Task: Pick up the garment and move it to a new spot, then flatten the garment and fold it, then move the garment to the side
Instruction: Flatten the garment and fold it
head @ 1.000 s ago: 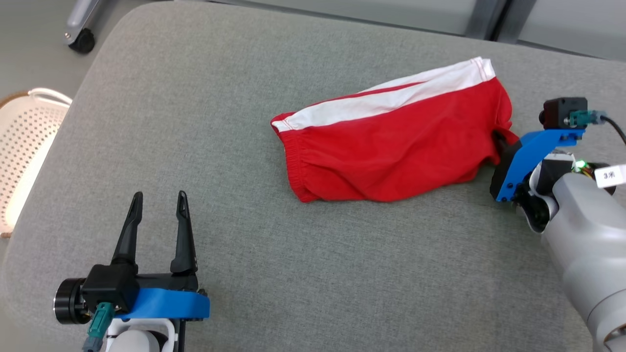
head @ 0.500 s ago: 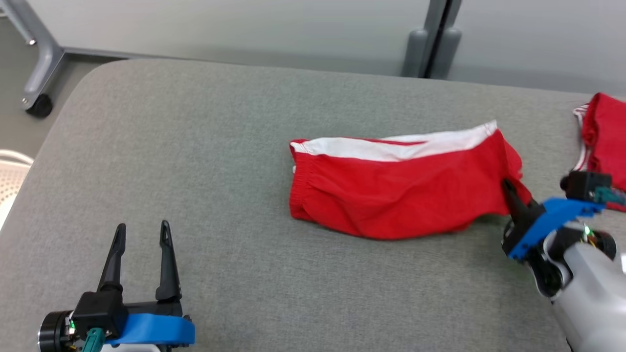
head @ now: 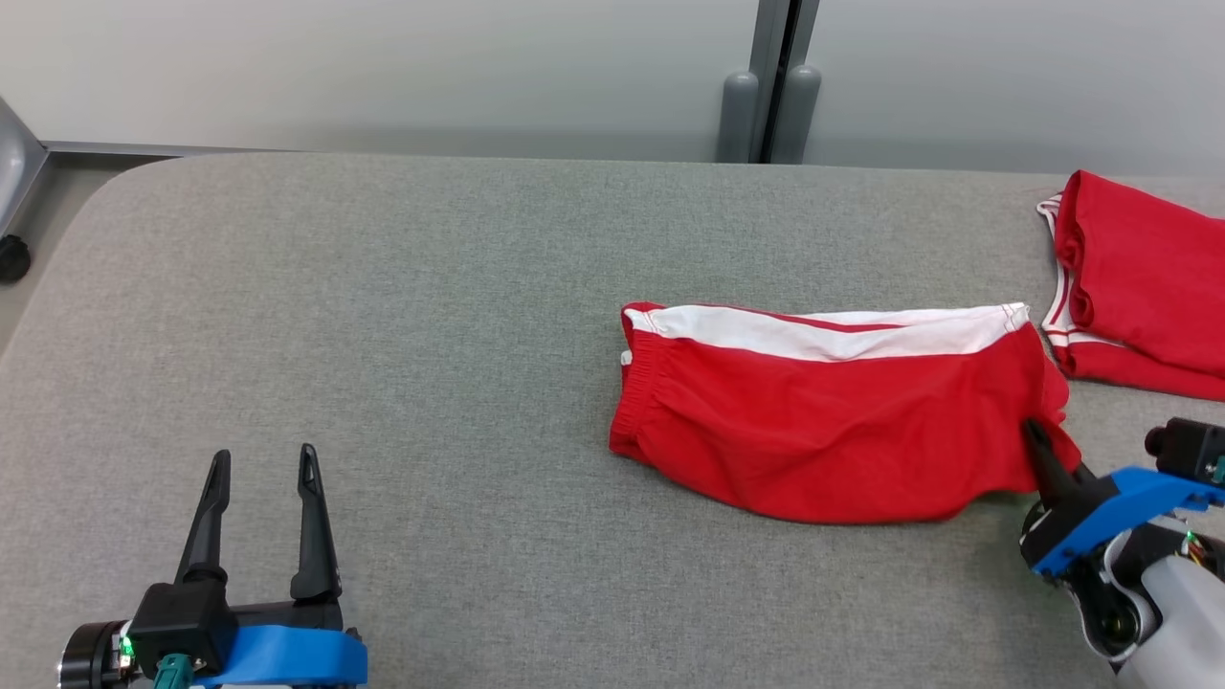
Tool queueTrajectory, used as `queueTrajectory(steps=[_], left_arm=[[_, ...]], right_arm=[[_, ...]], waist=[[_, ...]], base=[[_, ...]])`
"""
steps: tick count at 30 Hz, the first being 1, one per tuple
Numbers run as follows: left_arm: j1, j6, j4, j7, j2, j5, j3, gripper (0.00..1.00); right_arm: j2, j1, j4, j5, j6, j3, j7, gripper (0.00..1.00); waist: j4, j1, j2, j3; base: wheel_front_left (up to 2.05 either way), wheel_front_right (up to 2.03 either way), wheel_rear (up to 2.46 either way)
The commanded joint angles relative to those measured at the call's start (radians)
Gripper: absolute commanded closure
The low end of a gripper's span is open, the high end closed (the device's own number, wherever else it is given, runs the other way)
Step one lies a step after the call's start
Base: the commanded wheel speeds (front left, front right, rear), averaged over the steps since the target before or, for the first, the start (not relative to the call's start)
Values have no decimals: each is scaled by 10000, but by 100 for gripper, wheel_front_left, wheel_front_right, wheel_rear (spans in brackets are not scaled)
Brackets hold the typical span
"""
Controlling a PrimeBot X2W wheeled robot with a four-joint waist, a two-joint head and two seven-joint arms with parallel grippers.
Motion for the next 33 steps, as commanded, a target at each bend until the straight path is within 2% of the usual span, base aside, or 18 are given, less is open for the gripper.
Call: queueTrajectory(steps=[1, 12, 18, 25, 32, 33], left_arm=[[-138, 19, 35, -20, -3, 51, 27, 0], [133, 119, 42, -20, -4, -97, -72, 0], [86, 111, 48, -20, -5, -154, -100, 0], [-88, 128, 48, -20, -7, -239, -244, 0], [-146, 189, 44, -20, -5, -312, -317, 0], [-145, 190, 40, -20, -5, -313, -300, 0]], right_arm=[[86, -338, -107, -30, 3, -35, -83, 100], [701, -1106, -1398, -403, 3, 316, -243, 100], [1376, -1459, -2094, -911, 3, 922, 135, 100], [2182, -1086, -2087, -1516, 3, 1962, 501, 100], [2707, -372, -1739, -1784, 3, 2808, 248, 100], [2745, -318, -1679, -1810, 3, 2869, 154, 96]], waist=[[51, 0, 1, -28], [427, 0, 1, -303], [680, 0, 1, -303], [1014, 0, 1, -148], [1190, 0, 1, -27], [1184, 0, 1, -23]], base=[[0, 0, 0], [0, 0, 0], [0, 0, 0], [0, 0, 0], [0, 0, 0], [0, 0, 0]])
